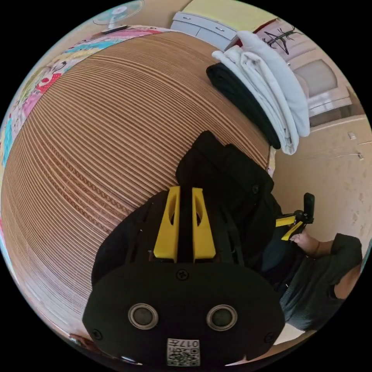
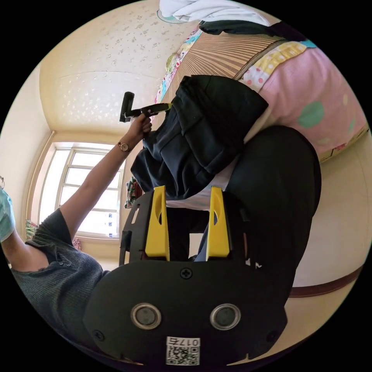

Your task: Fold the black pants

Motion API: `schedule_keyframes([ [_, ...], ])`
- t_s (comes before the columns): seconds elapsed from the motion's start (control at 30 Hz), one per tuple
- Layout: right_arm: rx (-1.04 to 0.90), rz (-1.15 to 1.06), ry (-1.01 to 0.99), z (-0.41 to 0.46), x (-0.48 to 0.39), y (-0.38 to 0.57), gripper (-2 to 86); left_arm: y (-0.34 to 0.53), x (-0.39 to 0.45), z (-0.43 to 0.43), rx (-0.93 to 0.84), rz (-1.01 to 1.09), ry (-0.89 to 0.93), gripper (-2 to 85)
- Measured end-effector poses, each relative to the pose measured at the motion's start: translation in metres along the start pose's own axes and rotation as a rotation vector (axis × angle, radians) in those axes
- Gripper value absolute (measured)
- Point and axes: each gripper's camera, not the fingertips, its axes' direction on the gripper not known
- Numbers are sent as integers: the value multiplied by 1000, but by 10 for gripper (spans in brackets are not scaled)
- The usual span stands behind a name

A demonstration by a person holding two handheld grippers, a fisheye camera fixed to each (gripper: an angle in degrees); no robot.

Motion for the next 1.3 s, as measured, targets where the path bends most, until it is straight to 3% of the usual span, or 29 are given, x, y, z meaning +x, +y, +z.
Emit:
schedule_keyframes([
  [0.13,52,-11,67,3,-10,24,172,75,37,-121,363,25,195,50],
  [0.37,224,-174,-49,0,-35,36,195,259,210,-355,841,309,86,50],
  [0.53,248,-591,-508,-27,-145,22,131,387,278,-488,1150,389,26,51],
  [0.67,85,-813,-544,-42,-261,13,125,486,320,-586,1372,463,34,51],
  [0.77,65,-968,-576,-64,-345,34,52,547,351,-645,1497,466,-37,51],
  [0.87,205,-1080,-610,-127,-422,66,35,606,379,-705,1597,454,-92,51],
  [1.03,681,-1331,-311,-258,-563,187,27,657,431,-792,1643,358,-318,51],
  [1.2,992,-1505,-246,-317,-650,294,26,668,474,-855,1768,402,-278,51],
  [1.3,1089,-1454,-253,-329,-676,326,27,668,491,-873,1810,418,-238,52],
])
